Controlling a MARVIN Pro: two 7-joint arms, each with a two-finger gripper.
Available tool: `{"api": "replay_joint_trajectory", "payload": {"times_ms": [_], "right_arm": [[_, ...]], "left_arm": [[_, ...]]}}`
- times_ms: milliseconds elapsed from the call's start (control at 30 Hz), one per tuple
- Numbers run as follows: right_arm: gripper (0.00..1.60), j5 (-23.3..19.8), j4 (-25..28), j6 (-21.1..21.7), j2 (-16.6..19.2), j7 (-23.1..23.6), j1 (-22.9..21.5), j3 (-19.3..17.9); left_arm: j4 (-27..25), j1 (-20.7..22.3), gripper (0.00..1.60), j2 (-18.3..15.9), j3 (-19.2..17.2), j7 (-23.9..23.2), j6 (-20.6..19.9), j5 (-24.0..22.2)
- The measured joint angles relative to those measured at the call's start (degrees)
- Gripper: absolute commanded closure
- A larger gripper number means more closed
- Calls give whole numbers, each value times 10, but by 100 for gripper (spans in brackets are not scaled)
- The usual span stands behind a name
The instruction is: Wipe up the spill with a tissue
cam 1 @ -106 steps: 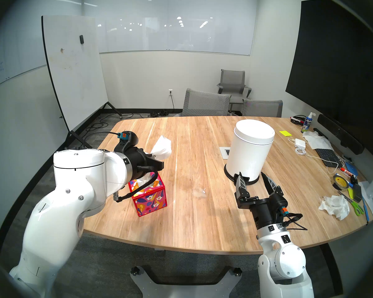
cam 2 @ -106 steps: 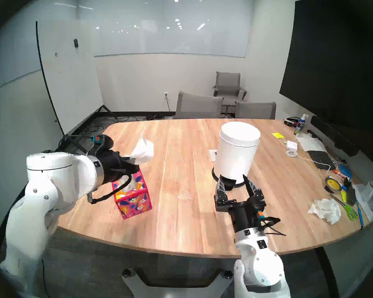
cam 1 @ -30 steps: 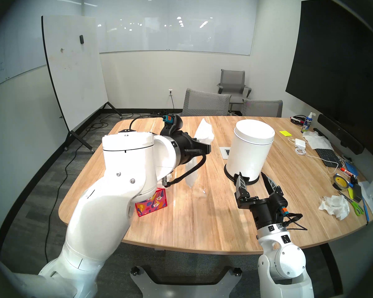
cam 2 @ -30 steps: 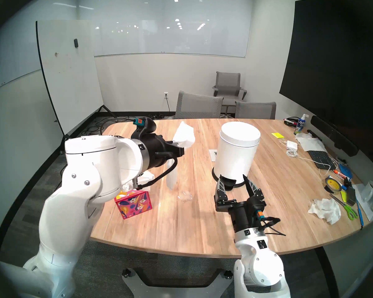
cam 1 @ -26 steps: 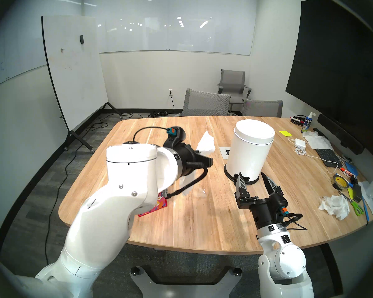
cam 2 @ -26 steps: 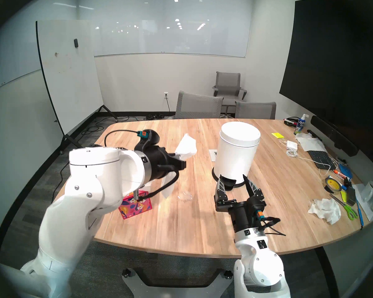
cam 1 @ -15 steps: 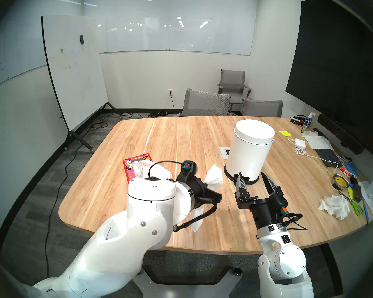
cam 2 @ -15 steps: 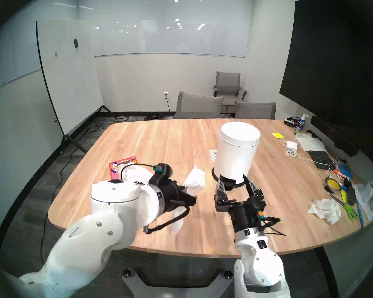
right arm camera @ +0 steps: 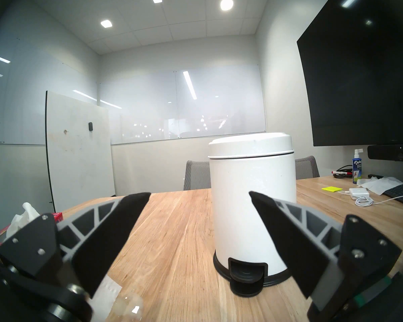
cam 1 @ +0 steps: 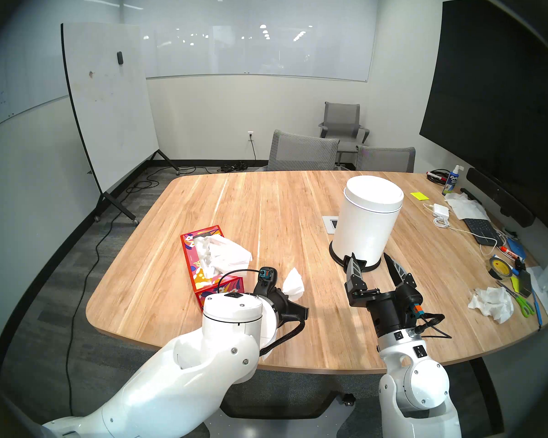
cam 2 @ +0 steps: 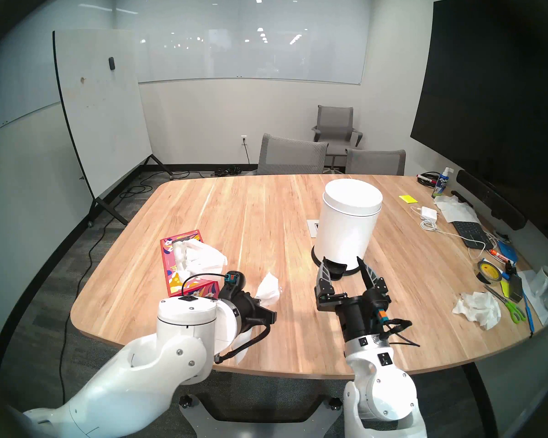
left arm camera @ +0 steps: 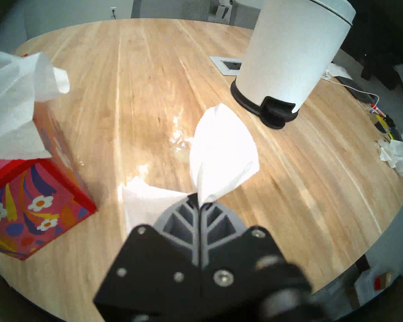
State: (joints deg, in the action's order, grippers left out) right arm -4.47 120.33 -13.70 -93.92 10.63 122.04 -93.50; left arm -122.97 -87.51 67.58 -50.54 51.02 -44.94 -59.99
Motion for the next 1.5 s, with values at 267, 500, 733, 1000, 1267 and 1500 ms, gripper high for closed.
{"api": "replay_joint_trajectory", "payload": {"times_ms": [267, 500, 733, 1000, 1267, 1500], "right_arm": [[0, 0, 0, 0, 0, 0, 0, 0], [0, 0, 0, 0, 0, 0, 0, 0], [0, 0, 0, 0, 0, 0, 0, 0], [0, 0, 0, 0, 0, 0, 0, 0], [0, 0, 0, 0, 0, 0, 0, 0], [0, 0, 0, 0, 0, 0, 0, 0]], "left_arm": [[43, 25, 160, 12, 1, -19, 8, 6], [85, 43, 160, 20, 7, -40, 19, 14], [121, 59, 160, 30, 21, -62, 32, 22], [168, 74, 160, 39, 34, -94, 55, 31], [204, 86, 160, 41, 23, -118, 60, 25], [211, 101, 160, 40, 7, -133, 58, 9]]}}
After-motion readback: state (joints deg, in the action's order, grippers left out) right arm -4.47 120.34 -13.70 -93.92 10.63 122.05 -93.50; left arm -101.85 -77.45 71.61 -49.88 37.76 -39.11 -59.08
